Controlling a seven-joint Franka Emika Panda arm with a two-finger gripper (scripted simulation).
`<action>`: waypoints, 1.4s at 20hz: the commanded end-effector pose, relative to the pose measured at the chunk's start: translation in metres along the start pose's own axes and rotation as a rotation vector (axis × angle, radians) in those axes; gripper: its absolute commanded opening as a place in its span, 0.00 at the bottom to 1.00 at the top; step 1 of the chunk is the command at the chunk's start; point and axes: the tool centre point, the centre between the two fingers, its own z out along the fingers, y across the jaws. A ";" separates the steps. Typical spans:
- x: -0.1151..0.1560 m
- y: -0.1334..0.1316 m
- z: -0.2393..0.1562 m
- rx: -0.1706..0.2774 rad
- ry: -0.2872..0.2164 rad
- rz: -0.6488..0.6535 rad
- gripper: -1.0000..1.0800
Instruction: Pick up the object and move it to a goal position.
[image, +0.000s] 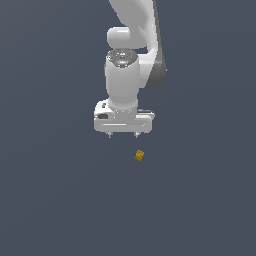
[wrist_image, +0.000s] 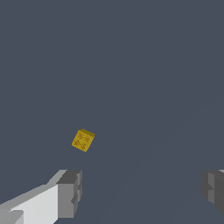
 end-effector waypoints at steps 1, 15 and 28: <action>0.000 0.000 0.000 0.000 0.000 0.000 0.96; -0.005 0.014 0.008 -0.013 -0.018 -0.027 0.96; -0.003 -0.008 0.035 -0.003 -0.027 0.095 0.96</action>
